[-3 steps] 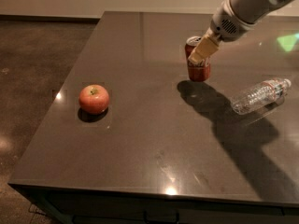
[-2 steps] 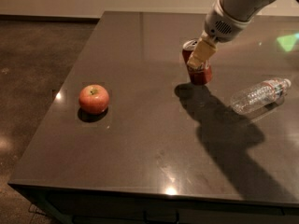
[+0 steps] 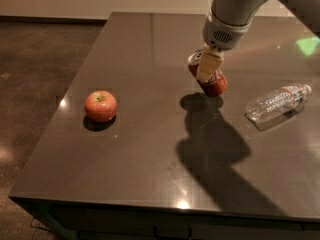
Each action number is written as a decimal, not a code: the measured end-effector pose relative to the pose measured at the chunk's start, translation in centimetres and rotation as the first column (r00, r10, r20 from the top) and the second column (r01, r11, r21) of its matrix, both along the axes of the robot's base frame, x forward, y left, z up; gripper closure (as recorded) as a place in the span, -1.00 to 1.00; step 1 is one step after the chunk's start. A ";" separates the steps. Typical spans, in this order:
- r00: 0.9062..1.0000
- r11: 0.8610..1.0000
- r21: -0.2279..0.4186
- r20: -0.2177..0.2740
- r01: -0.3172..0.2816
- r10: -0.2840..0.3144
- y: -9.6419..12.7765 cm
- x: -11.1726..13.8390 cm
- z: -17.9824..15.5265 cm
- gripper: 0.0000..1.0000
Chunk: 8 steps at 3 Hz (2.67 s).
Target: Knock coke can over
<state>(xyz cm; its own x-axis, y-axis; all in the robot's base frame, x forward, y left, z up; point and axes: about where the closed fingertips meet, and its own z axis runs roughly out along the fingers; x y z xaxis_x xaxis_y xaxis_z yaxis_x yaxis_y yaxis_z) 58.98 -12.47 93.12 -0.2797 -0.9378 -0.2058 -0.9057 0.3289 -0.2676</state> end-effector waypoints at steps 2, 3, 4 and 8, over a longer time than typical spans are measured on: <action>0.997 0.984 -0.164 -0.012 -0.075 0.074 1.5 -0.4 -0.6 1.00; 0.994 0.967 -0.232 -0.019 -0.105 0.104 1.9 -0.7 -1.2 1.00; 0.992 0.949 -0.286 -0.028 -0.129 0.126 2.1 -1.1 -1.6 1.00; 0.974 0.907 -0.355 -0.100 -0.227 0.205 2.6 -1.9 -3.4 -0.27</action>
Offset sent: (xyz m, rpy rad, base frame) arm -0.0077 0.0213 -0.0091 -0.2753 0.0112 0.1197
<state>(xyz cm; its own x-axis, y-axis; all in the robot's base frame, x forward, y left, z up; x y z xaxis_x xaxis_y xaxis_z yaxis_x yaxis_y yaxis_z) 57.07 -9.85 89.71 -0.0632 -0.9835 0.1694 -0.9613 0.0144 -0.2750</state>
